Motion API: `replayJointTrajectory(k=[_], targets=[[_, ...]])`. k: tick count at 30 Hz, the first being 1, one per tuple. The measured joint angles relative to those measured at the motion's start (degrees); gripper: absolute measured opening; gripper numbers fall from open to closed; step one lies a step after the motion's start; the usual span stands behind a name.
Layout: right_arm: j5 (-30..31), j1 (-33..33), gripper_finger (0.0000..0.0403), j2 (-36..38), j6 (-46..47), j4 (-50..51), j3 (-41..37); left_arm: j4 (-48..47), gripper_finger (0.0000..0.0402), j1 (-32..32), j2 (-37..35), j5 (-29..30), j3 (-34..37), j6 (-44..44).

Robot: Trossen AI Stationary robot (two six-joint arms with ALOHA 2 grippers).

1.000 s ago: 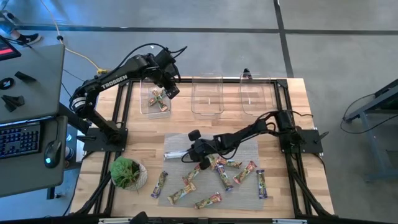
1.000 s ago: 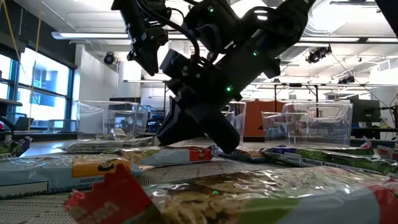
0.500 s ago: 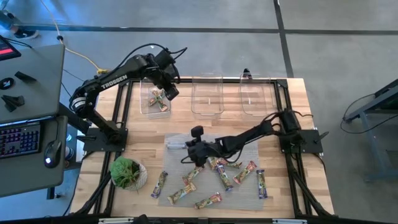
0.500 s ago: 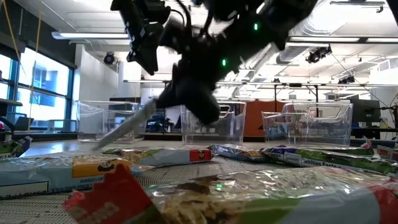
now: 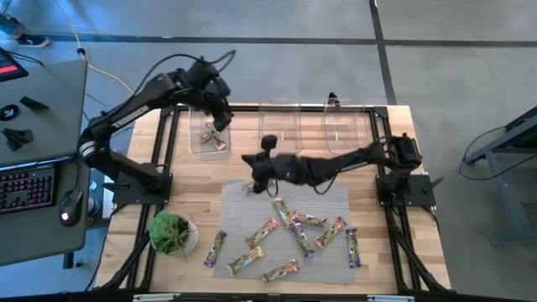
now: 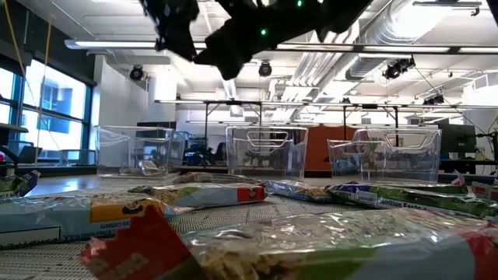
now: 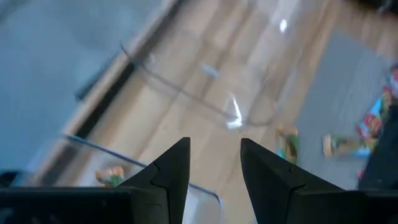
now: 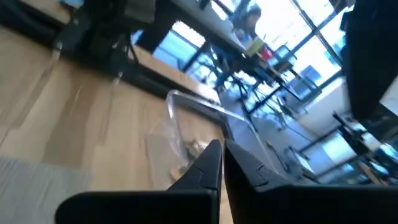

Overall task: Pick and place Granola Bars by type
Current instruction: Put the yellow granola bar into the top left transparent bin

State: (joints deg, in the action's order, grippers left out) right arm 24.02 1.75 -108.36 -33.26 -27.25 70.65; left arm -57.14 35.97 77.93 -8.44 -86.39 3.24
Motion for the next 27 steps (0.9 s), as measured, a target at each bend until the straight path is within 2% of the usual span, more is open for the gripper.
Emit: replayJointTrajectory(k=[5,9,14,19,27], targets=[[-12.58,-3.07,0.0000,0.04,2.55,4.37,-0.02,0.66,0.0135,0.00,-4.54,1.64,-0.02,-0.04],[-16.72,-2.79,0.0006,0.04,2.86,12.30,-0.02,-0.18,0.0135,0.00,-5.99,1.98,-0.02,-0.04],[-21.34,-2.90,0.0046,0.02,8.19,20.06,-0.12,-0.01,0.0135,0.00,-5.91,2.13,-0.02,-0.04],[-29.76,-2.85,0.0095,-0.24,12.33,24.41,-0.32,-0.01,0.0135,0.02,-5.64,2.11,0.00,-0.50],[-31.10,-3.73,0.0133,-5.14,14.37,25.19,-0.32,-0.02,0.0135,0.01,-5.66,2.09,0.00,-0.90]])
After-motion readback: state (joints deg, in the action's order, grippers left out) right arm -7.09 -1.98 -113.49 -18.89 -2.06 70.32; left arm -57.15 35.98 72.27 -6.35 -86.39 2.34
